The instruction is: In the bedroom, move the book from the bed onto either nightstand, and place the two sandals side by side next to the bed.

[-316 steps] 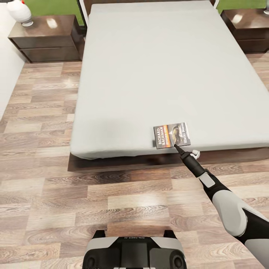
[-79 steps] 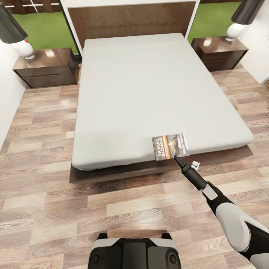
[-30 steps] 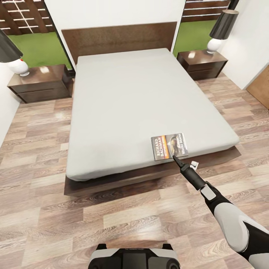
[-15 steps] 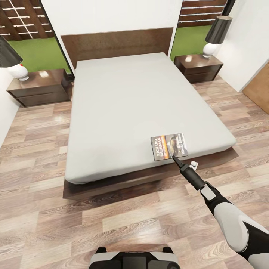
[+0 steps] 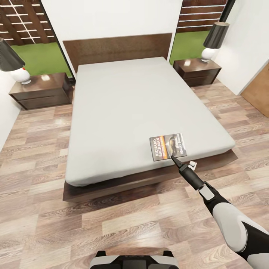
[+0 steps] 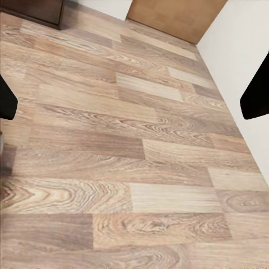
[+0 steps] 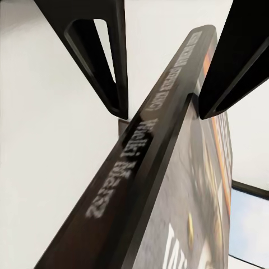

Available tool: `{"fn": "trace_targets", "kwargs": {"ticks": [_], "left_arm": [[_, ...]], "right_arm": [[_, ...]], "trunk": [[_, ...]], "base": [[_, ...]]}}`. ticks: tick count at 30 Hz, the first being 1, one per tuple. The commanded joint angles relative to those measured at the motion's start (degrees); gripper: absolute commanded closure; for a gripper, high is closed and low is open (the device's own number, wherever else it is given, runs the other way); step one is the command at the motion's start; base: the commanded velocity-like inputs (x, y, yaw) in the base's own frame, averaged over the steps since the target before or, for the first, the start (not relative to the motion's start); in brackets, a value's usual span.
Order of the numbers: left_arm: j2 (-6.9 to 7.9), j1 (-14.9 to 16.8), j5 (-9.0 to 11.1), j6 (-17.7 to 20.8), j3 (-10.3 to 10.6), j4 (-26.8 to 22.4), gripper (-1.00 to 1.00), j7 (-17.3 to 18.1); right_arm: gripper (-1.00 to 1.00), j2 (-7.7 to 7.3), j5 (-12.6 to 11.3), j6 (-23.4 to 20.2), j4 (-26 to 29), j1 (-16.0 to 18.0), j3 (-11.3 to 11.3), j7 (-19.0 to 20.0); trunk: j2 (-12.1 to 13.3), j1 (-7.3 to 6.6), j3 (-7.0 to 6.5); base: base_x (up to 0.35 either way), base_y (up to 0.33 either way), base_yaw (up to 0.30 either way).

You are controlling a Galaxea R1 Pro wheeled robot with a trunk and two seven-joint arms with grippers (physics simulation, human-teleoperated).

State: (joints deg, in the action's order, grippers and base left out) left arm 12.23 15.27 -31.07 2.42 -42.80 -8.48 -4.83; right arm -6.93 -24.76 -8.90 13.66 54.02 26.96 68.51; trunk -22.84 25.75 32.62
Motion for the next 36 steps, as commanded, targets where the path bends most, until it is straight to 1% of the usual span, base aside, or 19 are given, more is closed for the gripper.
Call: {"fn": "trace_targets", "kwargs": {"ticks": [1, 8, 17, 21, 29, 36], "left_arm": [[-0.01, 0.0, -0.4, 0.2, -0.2, 0.0, -1.00, -0.1], [-0.02, 0.0, -0.4, 0.2, -0.2, 0.0, -1.00, 0.0], [-0.54, 0.0, -0.5, 0.2, -0.2, 0.0, -1.00, 0.0], [-0.65, 0.0, -0.6, 0.2, -0.2, 0.0, -1.00, 0.0], [-0.71, 0.0, -0.7, 0.2, -0.2, 0.0, -1.00, 0.0], [-0.72, 0.0, -0.7, 0.2, -0.2, 0.0, -1.00, 0.0]], "right_arm": [[1.00, 0.00, -0.5, -0.6, -0.1, 0.0, -0.1, 0.1], [1.00, 0.04, -0.5, -0.6, 0.0, 0.0, -0.1, 0.1], [1.00, 0.09, -0.4, -0.6, 0.0, 0.0, -0.2, 0.1], [1.00, 0.33, -0.4, -0.6, 0.0, 0.0, -0.2, 0.1], [1.00, 0.62, -0.6, 2.4, -0.1, 0.0, -0.2, 0.1], [1.00, 0.65, -0.8, 2.9, -0.1, 0.0, -0.2, 0.1]], "trunk": [[-0.1, 0.03, -0.03], [-0.1, 0.03, -0.68], [-0.1, 0.03, -1.51], [-0.1, 0.03, -1.87], [-0.1, 0.03, -2.61], [-0.1, 0.03, -3.26]], "base": [[0.000, 0.000, 0.000], [0.000, 0.000, 0.000], [0.000, 0.000, 0.000], [0.000, 0.000, 0.000], [0.000, 0.000, 0.000], [0.000, 0.000, 0.000]]}}
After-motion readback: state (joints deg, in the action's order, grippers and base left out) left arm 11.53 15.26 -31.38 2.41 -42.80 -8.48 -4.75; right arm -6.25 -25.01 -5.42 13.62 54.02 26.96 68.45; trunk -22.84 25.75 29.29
